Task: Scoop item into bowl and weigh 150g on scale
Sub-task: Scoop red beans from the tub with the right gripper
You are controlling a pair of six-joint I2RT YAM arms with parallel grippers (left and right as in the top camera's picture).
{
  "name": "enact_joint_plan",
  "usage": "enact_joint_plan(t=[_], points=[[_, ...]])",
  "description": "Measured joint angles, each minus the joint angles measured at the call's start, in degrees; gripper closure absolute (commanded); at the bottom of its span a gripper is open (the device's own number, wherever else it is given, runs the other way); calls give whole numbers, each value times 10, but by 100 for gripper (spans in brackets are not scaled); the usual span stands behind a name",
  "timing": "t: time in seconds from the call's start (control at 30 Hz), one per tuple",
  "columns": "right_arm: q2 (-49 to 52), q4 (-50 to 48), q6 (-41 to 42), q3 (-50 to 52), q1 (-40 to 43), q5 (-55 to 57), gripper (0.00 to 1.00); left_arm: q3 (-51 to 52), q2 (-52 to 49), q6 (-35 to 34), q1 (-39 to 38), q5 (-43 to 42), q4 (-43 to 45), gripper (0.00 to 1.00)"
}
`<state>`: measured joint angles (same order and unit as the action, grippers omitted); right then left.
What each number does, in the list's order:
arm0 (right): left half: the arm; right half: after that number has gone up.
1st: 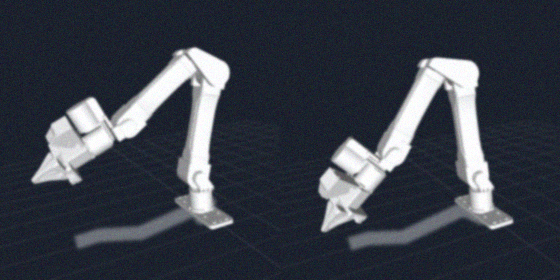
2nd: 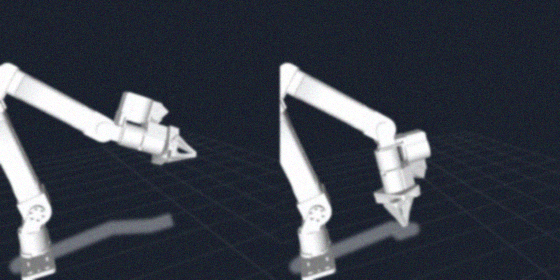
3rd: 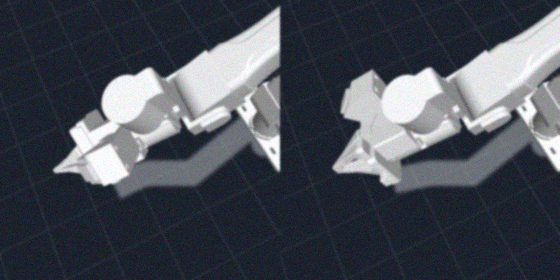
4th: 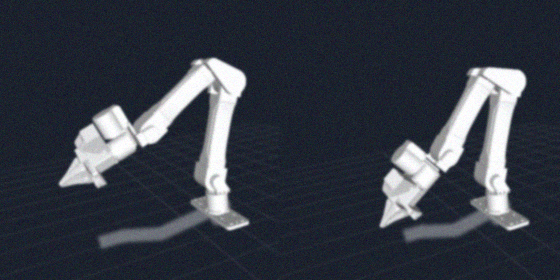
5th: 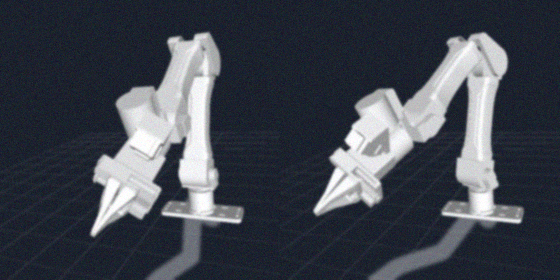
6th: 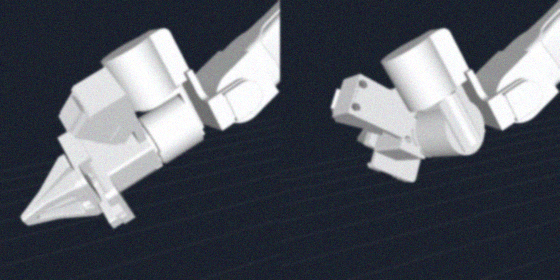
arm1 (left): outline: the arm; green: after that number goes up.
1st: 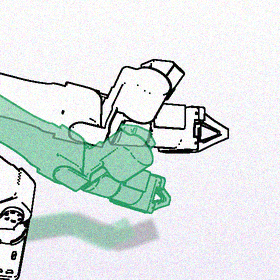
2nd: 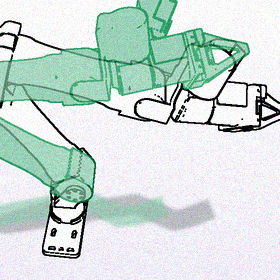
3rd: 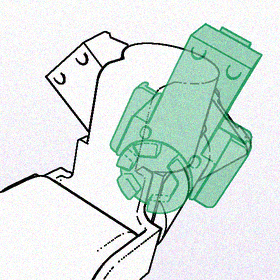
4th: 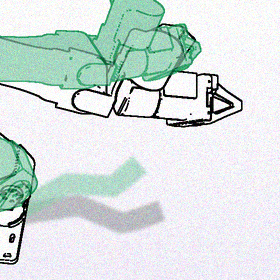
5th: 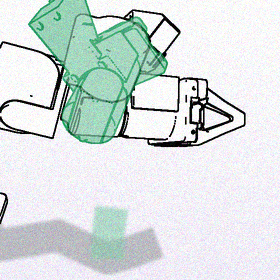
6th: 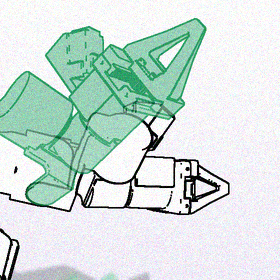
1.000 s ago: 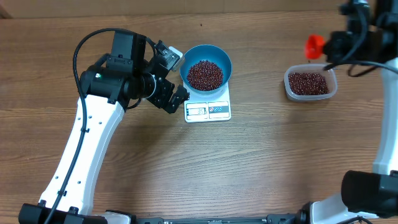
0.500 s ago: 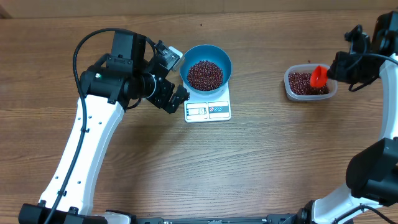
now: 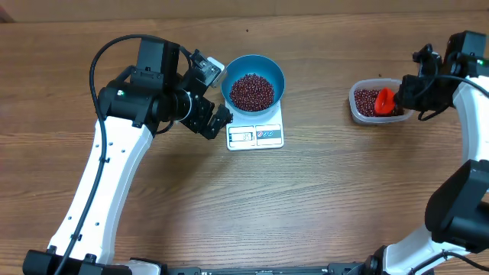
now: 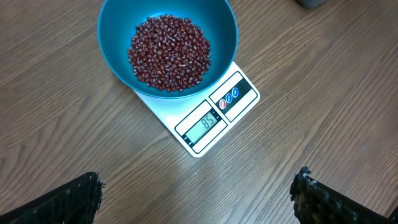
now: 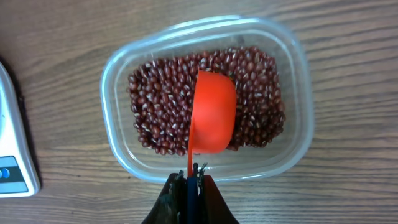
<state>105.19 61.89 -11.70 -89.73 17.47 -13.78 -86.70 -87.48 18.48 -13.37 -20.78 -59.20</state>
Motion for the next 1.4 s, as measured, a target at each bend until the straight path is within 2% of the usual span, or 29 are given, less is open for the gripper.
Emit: enact_joint_plan(t=[0.83,1.4], points=[[28,-2,-3,3,-27,-79,96,0,0,0,0,0,0,1],[48,9,-3,3,88,-250,96,0,0,0,0,0,0,1]])
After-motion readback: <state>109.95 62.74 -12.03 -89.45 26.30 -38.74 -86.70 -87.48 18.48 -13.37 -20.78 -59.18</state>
